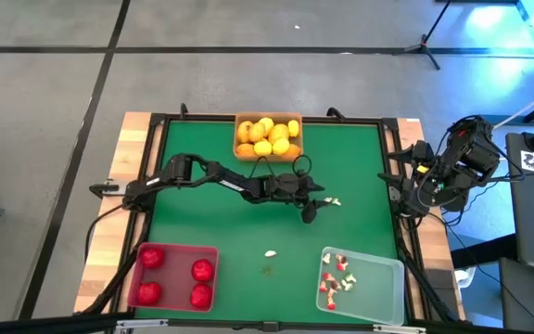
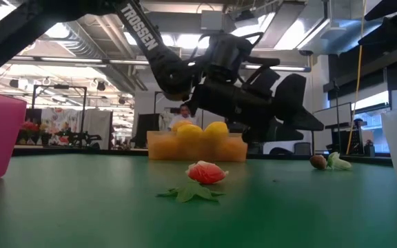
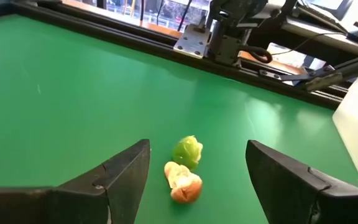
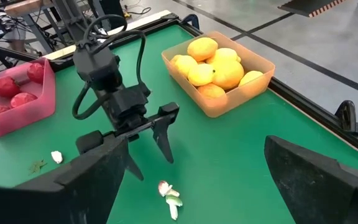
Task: Sort produce into baskets
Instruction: Put the brown mushroom into the transparent bin
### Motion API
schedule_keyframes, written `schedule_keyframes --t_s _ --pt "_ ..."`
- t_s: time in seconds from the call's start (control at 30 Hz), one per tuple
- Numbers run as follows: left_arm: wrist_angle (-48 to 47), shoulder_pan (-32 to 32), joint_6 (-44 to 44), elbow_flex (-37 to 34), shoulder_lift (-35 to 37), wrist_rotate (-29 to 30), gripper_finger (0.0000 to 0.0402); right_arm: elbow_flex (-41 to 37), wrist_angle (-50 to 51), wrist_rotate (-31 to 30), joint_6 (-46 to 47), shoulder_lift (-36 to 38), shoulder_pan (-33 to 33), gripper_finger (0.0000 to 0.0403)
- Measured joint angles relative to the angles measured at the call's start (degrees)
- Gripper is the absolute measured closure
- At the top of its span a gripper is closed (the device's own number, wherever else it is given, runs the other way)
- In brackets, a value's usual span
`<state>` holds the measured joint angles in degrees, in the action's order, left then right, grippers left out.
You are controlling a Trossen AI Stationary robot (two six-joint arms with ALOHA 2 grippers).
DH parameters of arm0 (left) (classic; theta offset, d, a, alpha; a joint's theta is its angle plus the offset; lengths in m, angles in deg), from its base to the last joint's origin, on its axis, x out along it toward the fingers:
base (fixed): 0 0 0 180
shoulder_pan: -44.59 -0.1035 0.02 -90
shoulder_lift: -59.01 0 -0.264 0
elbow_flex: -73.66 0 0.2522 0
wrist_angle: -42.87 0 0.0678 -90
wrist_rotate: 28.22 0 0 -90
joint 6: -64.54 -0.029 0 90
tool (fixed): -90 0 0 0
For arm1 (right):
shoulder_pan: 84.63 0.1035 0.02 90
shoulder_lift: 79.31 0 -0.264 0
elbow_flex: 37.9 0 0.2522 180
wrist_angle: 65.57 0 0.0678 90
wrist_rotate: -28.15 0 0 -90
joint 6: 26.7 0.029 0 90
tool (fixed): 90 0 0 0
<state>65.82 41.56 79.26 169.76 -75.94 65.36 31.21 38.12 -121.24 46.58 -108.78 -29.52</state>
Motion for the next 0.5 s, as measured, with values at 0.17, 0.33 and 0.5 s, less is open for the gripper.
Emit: schedule_keyframes --t_s 0.17,0.33,0.5 --pt "-0.1 0.0 -1.0 0.0 0.0 0.1 0.014 0.0 0.0 0.0 0.0 0.0 0.0 0.0029" --pt "-0.9 0.0 -1.8 0.0 0.0 0.1 0.014 0.0 0.0 0.0 0.0 0.0 0.0 0.0029" --pt "-1.2 0.3 -1.6 0.0 0.0 0.1 0.014 0.0 0.0 0.0 0.0 0.0 0.0 0.0029"
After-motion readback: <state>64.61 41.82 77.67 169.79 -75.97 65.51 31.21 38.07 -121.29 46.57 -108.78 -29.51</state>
